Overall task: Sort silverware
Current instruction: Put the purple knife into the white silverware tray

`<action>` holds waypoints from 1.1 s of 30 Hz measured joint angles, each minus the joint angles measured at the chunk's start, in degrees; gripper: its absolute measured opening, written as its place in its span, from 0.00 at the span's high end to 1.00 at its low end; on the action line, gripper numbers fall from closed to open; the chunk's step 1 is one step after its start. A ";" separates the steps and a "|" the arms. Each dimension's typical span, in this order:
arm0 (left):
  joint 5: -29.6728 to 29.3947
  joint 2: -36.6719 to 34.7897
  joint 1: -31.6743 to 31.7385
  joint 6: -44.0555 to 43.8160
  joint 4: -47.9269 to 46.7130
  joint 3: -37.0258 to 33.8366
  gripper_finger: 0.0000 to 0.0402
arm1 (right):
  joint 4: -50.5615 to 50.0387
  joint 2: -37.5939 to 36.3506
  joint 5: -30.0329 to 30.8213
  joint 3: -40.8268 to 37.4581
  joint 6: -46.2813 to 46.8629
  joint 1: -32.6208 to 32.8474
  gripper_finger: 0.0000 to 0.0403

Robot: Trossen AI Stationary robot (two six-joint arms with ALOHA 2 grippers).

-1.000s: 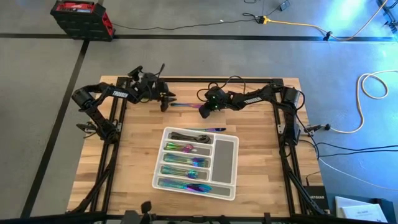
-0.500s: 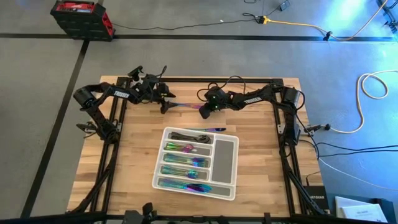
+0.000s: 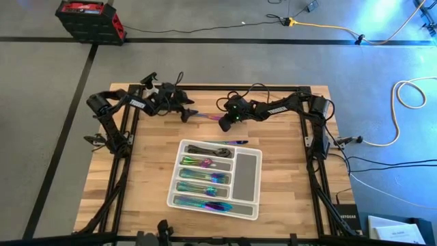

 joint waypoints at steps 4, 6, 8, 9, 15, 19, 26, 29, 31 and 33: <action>-0.65 -0.55 -0.26 -5.28 1.17 0.00 0.23 | 0.02 0.00 -0.09 0.00 0.00 -0.02 1.00; -0.39 -1.02 -0.26 -7.42 2.35 -0.02 0.23 | 0.03 0.00 -0.11 0.00 -0.01 -0.02 1.00; -1.47 -2.38 -0.46 -7.81 3.48 -0.04 0.23 | 0.03 0.00 -0.09 -0.02 -0.02 -0.02 1.00; -2.24 -3.39 -0.53 -8.11 3.48 -0.03 0.23 | 0.04 0.00 -0.11 -0.02 -0.02 -0.02 1.00; -8.09 -8.87 -1.71 -8.95 1.98 -1.74 0.23 | 0.07 0.02 -0.29 -0.02 -1.34 -0.04 1.00; -16.06 -11.78 -3.37 -15.67 14.10 -10.44 0.23 | 0.07 0.02 -0.28 -0.02 -1.75 -0.04 1.00; -33.33 -11.19 -7.40 -12.88 32.47 -22.16 0.23 | 0.86 0.09 -0.74 -0.09 -1.75 -0.04 1.00; -37.76 -7.31 -8.10 -14.80 28.58 -22.09 0.23 | 1.23 0.13 -1.47 -0.11 -1.75 -0.04 1.00; -40.63 -3.55 -8.28 -16.95 29.06 -21.16 0.23 | 1.22 0.13 -1.69 -0.11 -1.75 -0.04 1.00; -42.10 -0.79 -9.00 -17.59 33.24 -19.89 0.23 | 1.22 0.13 -1.75 -0.09 -1.77 -0.04 1.00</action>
